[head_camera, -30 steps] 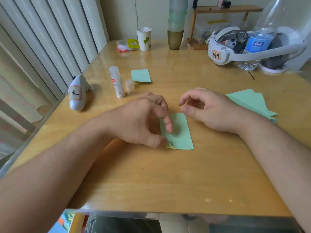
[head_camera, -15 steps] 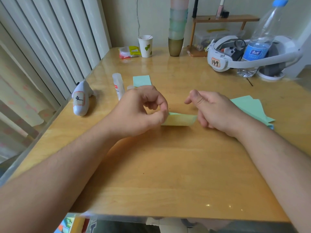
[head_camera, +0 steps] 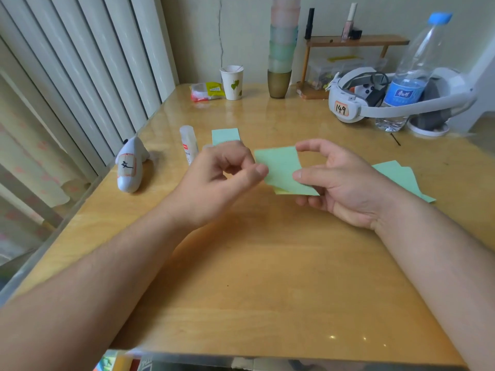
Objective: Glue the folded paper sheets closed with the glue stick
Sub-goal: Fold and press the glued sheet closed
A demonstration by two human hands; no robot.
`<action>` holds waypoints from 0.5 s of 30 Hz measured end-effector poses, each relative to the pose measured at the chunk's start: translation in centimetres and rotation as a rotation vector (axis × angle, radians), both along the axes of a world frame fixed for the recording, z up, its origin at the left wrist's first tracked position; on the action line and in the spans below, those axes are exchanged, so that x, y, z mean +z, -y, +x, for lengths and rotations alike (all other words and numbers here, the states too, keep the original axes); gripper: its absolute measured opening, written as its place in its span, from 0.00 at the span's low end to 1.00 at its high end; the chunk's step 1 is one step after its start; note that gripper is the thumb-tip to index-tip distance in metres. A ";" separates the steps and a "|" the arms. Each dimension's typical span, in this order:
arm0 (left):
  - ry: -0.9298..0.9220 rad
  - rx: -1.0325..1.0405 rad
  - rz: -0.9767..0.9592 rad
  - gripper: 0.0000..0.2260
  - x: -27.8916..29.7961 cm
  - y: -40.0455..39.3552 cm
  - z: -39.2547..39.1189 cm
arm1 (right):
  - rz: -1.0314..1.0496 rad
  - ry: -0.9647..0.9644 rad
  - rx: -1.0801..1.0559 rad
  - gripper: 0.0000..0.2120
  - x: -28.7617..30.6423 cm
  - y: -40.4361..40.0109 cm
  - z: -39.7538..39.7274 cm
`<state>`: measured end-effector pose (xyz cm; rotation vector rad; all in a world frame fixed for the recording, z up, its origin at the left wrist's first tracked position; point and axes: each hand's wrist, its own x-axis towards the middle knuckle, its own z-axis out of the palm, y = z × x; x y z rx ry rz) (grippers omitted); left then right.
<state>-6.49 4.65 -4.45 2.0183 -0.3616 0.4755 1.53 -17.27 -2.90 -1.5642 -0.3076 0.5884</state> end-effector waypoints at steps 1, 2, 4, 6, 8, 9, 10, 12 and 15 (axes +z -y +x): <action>-0.013 0.079 -0.042 0.12 -0.1 0.1 0.2 | 0.035 0.028 -0.028 0.25 0.0 0.0 0.1; -0.048 0.144 -0.091 0.11 -0.2 0.2 0.5 | 0.063 0.055 -0.055 0.27 -0.1 -0.1 0.1; -0.160 0.174 -0.230 0.17 -0.5 0.6 1.0 | 0.101 0.104 -0.109 0.30 -0.3 -0.3 0.1; -0.279 0.147 -0.410 0.24 -0.9 1.0 1.4 | 0.120 0.131 -0.149 0.31 -0.7 -0.6 0.1; -0.384 0.116 -0.511 0.27 -1.1 1.6 1.6 | 0.113 0.161 -0.166 0.31 -1.0 -0.9 0.0; -0.423 0.098 -0.518 0.28 -1.2 1.9 1.6 | 0.103 0.176 -0.165 0.31 -1.1 -1.1 -0.1; -0.445 0.081 -0.509 0.29 -1.4 2.1 1.7 | 0.090 0.190 -0.162 0.31 -1.2 -1.2 -0.2; -0.452 0.072 -0.462 0.33 -1.6 2.2 1.8 | 0.069 0.209 -0.157 0.31 -1.5 -1.5 -0.3; -0.436 0.080 -0.394 0.41 -1.5 1.9 1.6 | 0.078 0.197 -0.186 0.27 -1.6 -1.8 -0.2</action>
